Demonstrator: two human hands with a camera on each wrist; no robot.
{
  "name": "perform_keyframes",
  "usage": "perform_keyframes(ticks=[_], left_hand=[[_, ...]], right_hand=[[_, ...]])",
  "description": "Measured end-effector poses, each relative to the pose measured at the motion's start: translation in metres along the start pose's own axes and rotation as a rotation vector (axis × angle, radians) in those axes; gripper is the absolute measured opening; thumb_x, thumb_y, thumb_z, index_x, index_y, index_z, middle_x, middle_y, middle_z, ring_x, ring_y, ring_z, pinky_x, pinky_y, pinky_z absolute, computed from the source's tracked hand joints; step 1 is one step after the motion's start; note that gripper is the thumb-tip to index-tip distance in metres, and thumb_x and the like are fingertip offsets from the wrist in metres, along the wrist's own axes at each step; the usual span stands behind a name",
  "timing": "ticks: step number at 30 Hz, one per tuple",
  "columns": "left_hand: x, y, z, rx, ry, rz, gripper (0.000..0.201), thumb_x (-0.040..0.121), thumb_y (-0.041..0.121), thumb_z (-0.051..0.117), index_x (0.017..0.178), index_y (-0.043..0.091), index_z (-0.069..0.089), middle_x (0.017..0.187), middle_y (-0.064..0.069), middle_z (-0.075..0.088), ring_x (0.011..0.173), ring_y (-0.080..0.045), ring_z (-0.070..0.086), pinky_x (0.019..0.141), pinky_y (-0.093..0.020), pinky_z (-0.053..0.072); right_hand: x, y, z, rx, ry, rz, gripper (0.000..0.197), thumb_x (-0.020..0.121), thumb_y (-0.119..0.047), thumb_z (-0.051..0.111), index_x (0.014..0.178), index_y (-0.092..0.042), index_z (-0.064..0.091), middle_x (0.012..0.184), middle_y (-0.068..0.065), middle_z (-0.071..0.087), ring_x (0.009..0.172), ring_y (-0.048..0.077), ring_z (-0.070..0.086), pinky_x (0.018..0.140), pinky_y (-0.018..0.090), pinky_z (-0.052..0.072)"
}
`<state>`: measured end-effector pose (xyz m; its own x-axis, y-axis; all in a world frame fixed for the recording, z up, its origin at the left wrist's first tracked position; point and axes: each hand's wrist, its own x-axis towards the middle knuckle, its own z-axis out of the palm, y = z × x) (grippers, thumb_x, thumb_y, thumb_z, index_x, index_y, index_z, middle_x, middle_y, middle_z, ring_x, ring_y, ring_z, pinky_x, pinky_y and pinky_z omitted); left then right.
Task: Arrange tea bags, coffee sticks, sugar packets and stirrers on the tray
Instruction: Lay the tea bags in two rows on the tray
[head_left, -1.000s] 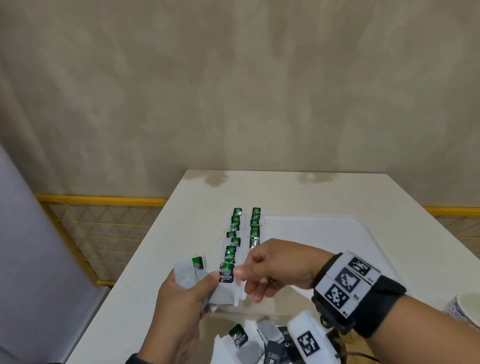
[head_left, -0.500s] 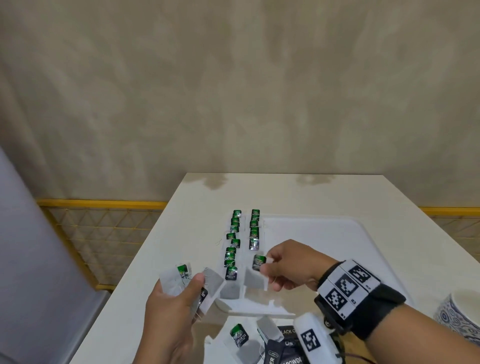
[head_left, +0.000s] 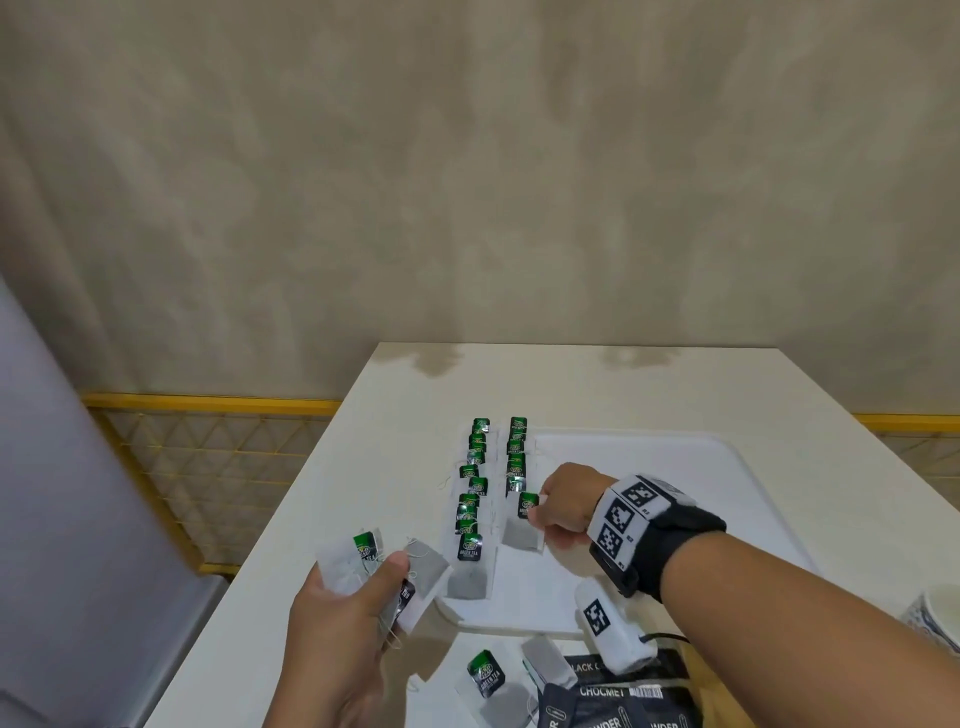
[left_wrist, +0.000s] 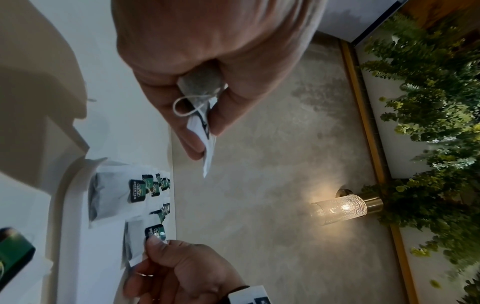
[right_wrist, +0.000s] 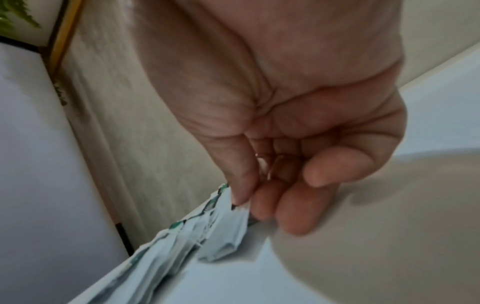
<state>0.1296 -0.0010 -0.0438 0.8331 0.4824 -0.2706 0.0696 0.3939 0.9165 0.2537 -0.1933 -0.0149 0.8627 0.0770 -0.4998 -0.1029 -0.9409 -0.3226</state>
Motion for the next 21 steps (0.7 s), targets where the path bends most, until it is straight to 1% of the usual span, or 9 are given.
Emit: perform_keyframes(ticks=[2, 5, 9, 11, 15, 16, 18, 19, 21], left_hand=[[0.0, 0.0, -0.001, 0.0, 0.001, -0.006, 0.024, 0.08, 0.003, 0.072, 0.093, 0.02, 0.062, 0.1, -0.014, 0.069, 0.09, -0.036, 0.066, 0.066, -0.035, 0.052], [-0.001, 0.001, 0.0, -0.01, -0.007, -0.018, 0.023, 0.081, 0.001, 0.071, 0.093, 0.019, 0.063, 0.096, -0.013, 0.07, 0.089, -0.035, 0.067, 0.064, -0.033, 0.052], [-0.004, 0.0, 0.001, 0.015, -0.025, -0.016, 0.023, 0.08, 0.001, 0.071, 0.093, 0.018, 0.064, 0.093, -0.013, 0.072, 0.083, -0.033, 0.068, 0.052, -0.029, 0.053], [-0.005, 0.001, 0.002, 0.023, -0.033, -0.016, 0.023, 0.08, 0.001, 0.071, 0.093, 0.019, 0.064, 0.092, -0.011, 0.072, 0.081, -0.032, 0.068, 0.051, -0.028, 0.052], [-0.007, 0.003, 0.005, 0.028, -0.044, -0.014, 0.022, 0.081, 0.001, 0.07, 0.09, 0.019, 0.063, 0.086, -0.008, 0.071, 0.075, -0.029, 0.067, 0.04, -0.024, 0.048], [-0.007, 0.003, 0.005, 0.024, -0.046, -0.015, 0.022, 0.081, 0.001, 0.07, 0.091, 0.019, 0.063, 0.086, -0.009, 0.071, 0.074, -0.029, 0.066, 0.04, -0.024, 0.048], [-0.008, 0.004, 0.006, 0.002, -0.059, -0.029, 0.022, 0.082, -0.001, 0.067, 0.092, 0.018, 0.063, 0.081, -0.008, 0.072, 0.074, -0.031, 0.065, 0.047, -0.027, 0.049], [-0.008, 0.004, 0.006, -0.014, -0.069, -0.041, 0.023, 0.083, -0.003, 0.066, 0.092, 0.018, 0.063, 0.074, -0.006, 0.073, 0.074, -0.031, 0.065, 0.052, -0.029, 0.05], [-0.008, 0.006, 0.007, -0.038, -0.099, -0.059, 0.026, 0.083, -0.008, 0.061, 0.092, 0.017, 0.062, 0.064, -0.003, 0.073, 0.072, -0.031, 0.065, 0.061, -0.034, 0.052]], right_hand=[[0.001, 0.0, 0.001, 0.117, -0.029, 0.035, 0.036, 0.098, -0.027, 0.053, 0.066, -0.016, 0.04, 0.05, -0.002, 0.052, 0.034, 0.008, 0.041, 0.039, 0.014, 0.033], [0.0, 0.001, 0.001, 0.189, -0.009, -0.007, 0.036, 0.095, -0.025, 0.059, 0.066, -0.016, 0.04, 0.055, 0.0, 0.047, 0.038, 0.008, 0.041, 0.035, 0.01, 0.029], [0.004, 0.0, 0.002, 0.061, 0.013, -0.089, 0.03, 0.091, -0.033, 0.064, 0.068, -0.016, 0.053, 0.072, 0.001, 0.064, 0.062, 0.013, 0.055, 0.058, 0.021, 0.043], [0.004, -0.002, 0.002, 0.016, 0.008, -0.107, 0.031, 0.09, -0.036, 0.065, 0.068, -0.016, 0.054, 0.075, 0.001, 0.064, 0.068, 0.015, 0.057, 0.066, 0.023, 0.045], [0.012, -0.003, 0.003, -0.055, 0.059, -0.115, 0.031, 0.087, -0.039, 0.068, 0.074, -0.013, 0.056, 0.076, 0.003, 0.062, 0.073, 0.019, 0.057, 0.078, 0.03, 0.053], [0.015, -0.002, 0.004, -0.056, 0.062, -0.108, 0.033, 0.086, -0.039, 0.068, 0.07, -0.013, 0.055, 0.071, 0.002, 0.062, 0.07, 0.019, 0.057, 0.077, 0.031, 0.053], [0.018, 0.0, 0.004, -0.051, 0.076, -0.104, 0.037, 0.084, -0.038, 0.069, 0.063, -0.013, 0.052, 0.053, -0.003, 0.057, 0.059, 0.017, 0.054, 0.066, 0.028, 0.051], [0.016, 0.0, 0.003, -0.052, 0.092, -0.107, 0.036, 0.083, -0.038, 0.07, 0.065, -0.013, 0.051, 0.05, -0.005, 0.055, 0.054, 0.015, 0.052, 0.06, 0.024, 0.048], [0.005, 0.0, -0.002, -0.056, 0.121, -0.132, 0.033, 0.083, -0.037, 0.07, 0.085, -0.011, 0.05, 0.062, -0.004, 0.054, 0.055, 0.011, 0.048, 0.052, 0.021, 0.04]])
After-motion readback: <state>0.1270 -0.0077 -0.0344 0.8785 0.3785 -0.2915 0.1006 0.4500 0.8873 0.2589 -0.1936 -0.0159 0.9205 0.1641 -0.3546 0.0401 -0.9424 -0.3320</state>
